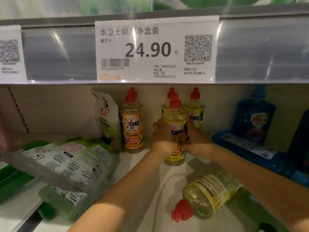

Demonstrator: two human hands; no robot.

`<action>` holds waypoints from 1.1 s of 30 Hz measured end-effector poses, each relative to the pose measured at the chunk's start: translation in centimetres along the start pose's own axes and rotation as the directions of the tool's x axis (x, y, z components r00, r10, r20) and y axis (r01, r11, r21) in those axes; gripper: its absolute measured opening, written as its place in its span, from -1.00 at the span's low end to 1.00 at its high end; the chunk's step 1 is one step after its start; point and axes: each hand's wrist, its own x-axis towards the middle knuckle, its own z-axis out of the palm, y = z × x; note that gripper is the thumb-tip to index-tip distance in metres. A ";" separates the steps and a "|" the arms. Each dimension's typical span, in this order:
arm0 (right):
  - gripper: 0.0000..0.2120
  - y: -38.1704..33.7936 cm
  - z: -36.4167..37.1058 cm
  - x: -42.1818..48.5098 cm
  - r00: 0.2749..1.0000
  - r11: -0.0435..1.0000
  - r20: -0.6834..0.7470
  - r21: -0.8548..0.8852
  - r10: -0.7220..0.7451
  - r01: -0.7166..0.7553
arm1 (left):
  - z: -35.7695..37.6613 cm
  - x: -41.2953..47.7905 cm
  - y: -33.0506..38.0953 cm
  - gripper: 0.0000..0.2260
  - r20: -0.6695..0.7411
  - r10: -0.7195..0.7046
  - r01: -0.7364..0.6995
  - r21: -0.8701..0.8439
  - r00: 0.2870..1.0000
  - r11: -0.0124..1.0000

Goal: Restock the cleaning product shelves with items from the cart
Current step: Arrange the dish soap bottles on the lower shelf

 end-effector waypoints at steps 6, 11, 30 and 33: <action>-0.02 0.6 0.3 2.6 1.000 0.999 -0.001 -0.040 0.000 0.000 | -0.7 1.9 -0.5 -0.33 0.031 -0.032 0.034 -0.082 0.999 0.996; -0.03 1.3 0.4 4.0 0.999 0.998 0.003 -0.057 -0.038 0.038 | -0.4 3.0 -0.7 -0.27 0.012 -0.018 0.019 -0.049 1.000 0.999; -0.65 -1.7 -4.8 -6.4 0.915 0.926 0.397 -0.368 0.077 0.082 | -0.7 2.8 -1.0 0.23 0.081 -0.008 0.018 -0.118 0.997 0.993; -0.57 -2.0 -6.2 -9.9 0.842 0.937 0.527 -0.337 0.110 0.089 | -0.5 3.5 -1.5 -0.23 0.082 0.007 0.009 -0.196 0.997 0.980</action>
